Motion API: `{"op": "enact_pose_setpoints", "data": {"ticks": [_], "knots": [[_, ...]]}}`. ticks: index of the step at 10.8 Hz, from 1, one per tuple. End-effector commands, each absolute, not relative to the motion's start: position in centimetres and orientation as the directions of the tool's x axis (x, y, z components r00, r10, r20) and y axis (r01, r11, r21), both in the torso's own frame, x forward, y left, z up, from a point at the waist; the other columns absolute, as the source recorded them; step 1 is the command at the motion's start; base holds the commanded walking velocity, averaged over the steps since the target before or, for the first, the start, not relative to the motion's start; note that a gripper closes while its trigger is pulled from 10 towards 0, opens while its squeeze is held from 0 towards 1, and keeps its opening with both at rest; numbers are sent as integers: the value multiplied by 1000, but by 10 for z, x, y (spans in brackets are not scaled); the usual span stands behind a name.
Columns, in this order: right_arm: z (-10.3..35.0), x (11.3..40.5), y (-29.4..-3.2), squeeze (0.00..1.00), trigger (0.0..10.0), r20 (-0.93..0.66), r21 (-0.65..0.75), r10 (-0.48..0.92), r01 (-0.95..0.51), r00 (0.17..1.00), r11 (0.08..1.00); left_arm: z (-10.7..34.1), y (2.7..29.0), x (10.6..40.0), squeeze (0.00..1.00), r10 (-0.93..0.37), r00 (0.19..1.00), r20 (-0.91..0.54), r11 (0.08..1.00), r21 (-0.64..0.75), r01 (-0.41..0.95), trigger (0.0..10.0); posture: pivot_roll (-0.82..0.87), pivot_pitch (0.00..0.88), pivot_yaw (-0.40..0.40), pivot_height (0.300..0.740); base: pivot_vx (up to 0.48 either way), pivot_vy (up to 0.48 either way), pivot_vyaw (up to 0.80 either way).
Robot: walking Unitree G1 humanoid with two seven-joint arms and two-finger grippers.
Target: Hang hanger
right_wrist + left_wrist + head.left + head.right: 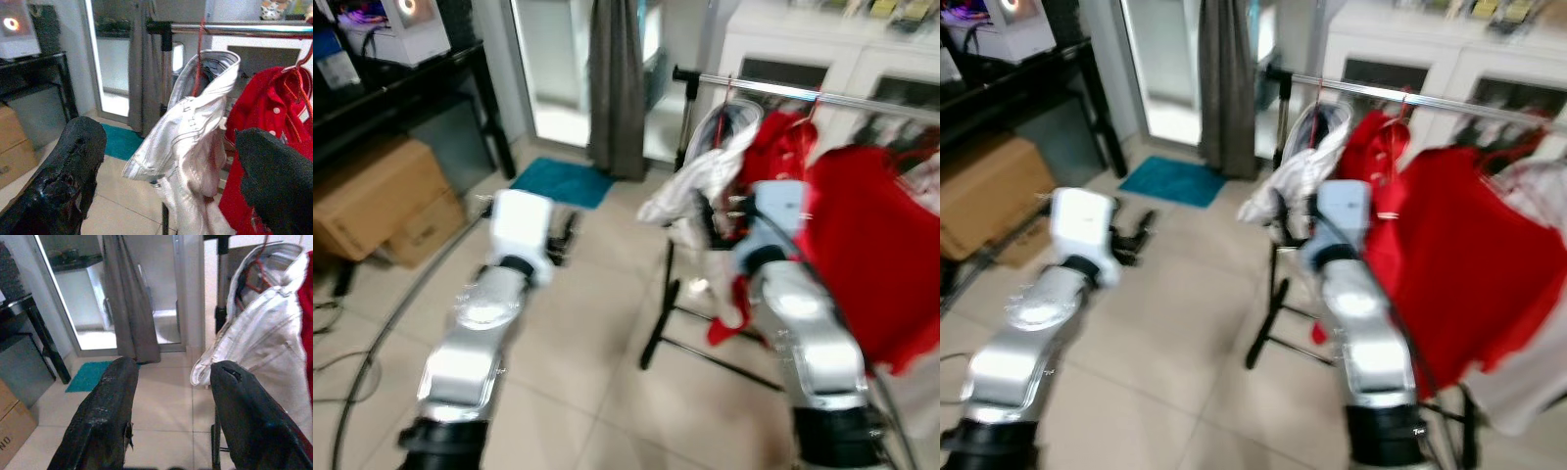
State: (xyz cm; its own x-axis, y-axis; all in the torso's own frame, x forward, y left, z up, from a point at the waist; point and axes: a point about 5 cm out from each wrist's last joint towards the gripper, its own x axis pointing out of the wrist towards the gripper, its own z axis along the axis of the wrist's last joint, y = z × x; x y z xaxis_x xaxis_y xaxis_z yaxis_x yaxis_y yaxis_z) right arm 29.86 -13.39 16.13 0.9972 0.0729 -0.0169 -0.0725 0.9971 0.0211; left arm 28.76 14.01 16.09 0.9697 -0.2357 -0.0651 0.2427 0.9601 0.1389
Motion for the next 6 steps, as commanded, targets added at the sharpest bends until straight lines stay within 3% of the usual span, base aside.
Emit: {"op": "enact_pose_setpoints", "data": {"ticks": [1,6], "knots": [[165,300,-127,0,10000,-3,35,92,-92,996,995,160,147,289,0,-221,973,-74,961,155,230,10000,-52,0,28,740,277,0,0],[176,303,-125,0,10000,31,85,122,-124,992,989,158,140,288,0,-256,963,-82,952,150,266,10000,-58,0,21,740,279,0,0]]}}
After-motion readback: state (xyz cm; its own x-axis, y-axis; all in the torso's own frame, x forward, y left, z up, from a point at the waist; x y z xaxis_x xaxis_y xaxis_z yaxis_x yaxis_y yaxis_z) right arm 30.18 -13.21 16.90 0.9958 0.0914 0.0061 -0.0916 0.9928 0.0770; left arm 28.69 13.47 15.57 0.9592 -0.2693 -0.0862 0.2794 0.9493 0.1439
